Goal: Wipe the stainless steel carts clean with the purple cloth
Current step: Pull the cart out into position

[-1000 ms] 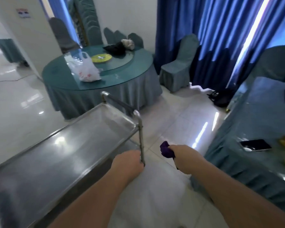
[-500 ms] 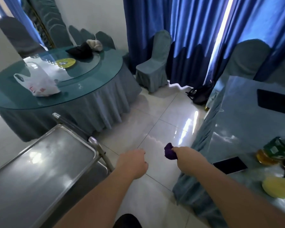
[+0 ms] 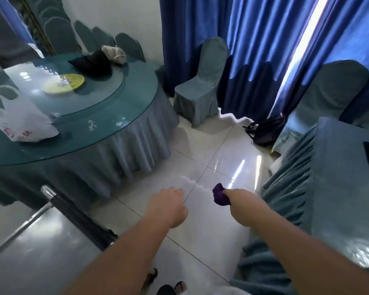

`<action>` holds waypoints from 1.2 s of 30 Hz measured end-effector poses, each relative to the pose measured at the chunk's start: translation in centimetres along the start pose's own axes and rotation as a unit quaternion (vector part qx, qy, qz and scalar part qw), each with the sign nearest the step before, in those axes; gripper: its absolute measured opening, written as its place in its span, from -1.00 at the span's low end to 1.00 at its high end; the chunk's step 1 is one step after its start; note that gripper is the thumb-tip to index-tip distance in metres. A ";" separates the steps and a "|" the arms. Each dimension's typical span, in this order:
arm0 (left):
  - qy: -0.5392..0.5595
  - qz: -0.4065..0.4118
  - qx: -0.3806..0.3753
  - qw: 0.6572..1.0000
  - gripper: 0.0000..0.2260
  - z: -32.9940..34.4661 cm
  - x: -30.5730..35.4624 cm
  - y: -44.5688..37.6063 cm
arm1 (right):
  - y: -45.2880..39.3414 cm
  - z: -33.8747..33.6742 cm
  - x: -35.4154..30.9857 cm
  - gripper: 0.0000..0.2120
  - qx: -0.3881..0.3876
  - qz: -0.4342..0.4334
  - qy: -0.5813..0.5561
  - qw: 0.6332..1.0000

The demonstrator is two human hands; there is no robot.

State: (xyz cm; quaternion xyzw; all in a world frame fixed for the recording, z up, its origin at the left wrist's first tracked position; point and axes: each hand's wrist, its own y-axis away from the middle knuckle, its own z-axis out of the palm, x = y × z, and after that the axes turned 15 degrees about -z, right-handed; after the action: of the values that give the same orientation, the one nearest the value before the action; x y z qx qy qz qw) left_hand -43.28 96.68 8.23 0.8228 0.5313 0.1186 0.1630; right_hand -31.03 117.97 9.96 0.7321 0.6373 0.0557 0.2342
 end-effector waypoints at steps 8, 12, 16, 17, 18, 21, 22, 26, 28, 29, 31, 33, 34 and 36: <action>0.046 -0.076 -0.004 0.996 -0.52 -3.1 -5.2 -9.5 | -13.6 -6.3 -1.5 -0.58 -0.065 -0.055 0.020 0.996; 0.063 -0.142 -0.004 0.988 -0.54 -3.7 -7.9 -14.5 | -21.8 -8.8 -2.0 -0.63 -0.074 -0.122 0.065 0.988; 0.089 -0.230 0.014 0.969 -0.59 -4.7 -10.1 -18.8 | -31.3 -11.3 -2.9 -0.63 -0.104 -0.193 0.100 0.971; 0.099 -0.258 0.012 0.961 -0.58 -5.3 -10.6 -19.5 | -33.2 -12.1 -3.2 -0.64 -0.118 -0.212 0.111 0.964; 0.110 -0.285 0.008 0.952 -0.57 -6.0 -11.0 -20.0 | -34.9 -12.9 -3.5 -0.64 -0.132 -0.232 0.122 0.956; 0.140 -0.358 0.005 0.923 -0.56 -7.7 -12.3 -20.8 | -39.6 -14.8 -5.2 -0.65 -0.163 -0.292 0.153 0.930; 0.150 -0.383 0.005 0.911 -0.56 -8.0 -12.8 -20.9 | -41.0 -15.3 -6.1 -0.66 -0.172 -0.312 0.156 0.921; 0.212 -0.471 0.013 0.856 -0.55 -8.5 -15.4 -19.4 | -45.5 -16.2 -12.2 -0.68 -0.180 -0.390 0.164 0.888; 0.231 -0.508 0.025 0.830 -0.56 -8.6 -17.1 -18.4 | -47.0 -16.0 -16.1 -0.66 -0.183 -0.428 0.171 0.869; 0.236 -0.526 0.031 0.816 -0.56 -8.6 -18.1 -17.9 | -47.6 -15.8 -18.3 -0.64 -0.188 -0.448 0.179 0.856; 0.250 -0.563 0.038 0.787 -0.57 -8.5 -20.3 -16.8 | -48.4 -15.5 -23.0 -0.60 -0.199 -0.486 0.199 0.827; 0.265 -0.593 0.043 0.759 -0.61 -8.0 -22.8 -15.9 | -49.0 -14.9 -27.9 -0.60 -0.198 -0.518 0.215 0.804; 0.272 -0.608 0.045 0.744 -0.62 -7.6 -24.1 -15.5 | -49.3 -14.6 -30.3 -0.60 -0.197 -0.531 0.222 0.794; 0.293 -0.630 0.050 0.717 -0.64 -6.8 -27.3 -14.8 | -49.7 -14.0 -35.1 -0.59 -0.193 -0.556 0.237 0.773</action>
State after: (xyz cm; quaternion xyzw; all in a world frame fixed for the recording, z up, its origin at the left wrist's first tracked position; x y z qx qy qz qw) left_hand -69.33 78.36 8.03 0.2288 0.9534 0.1966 -0.0051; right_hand -87.78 91.97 9.44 0.1525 0.9445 0.2094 0.2021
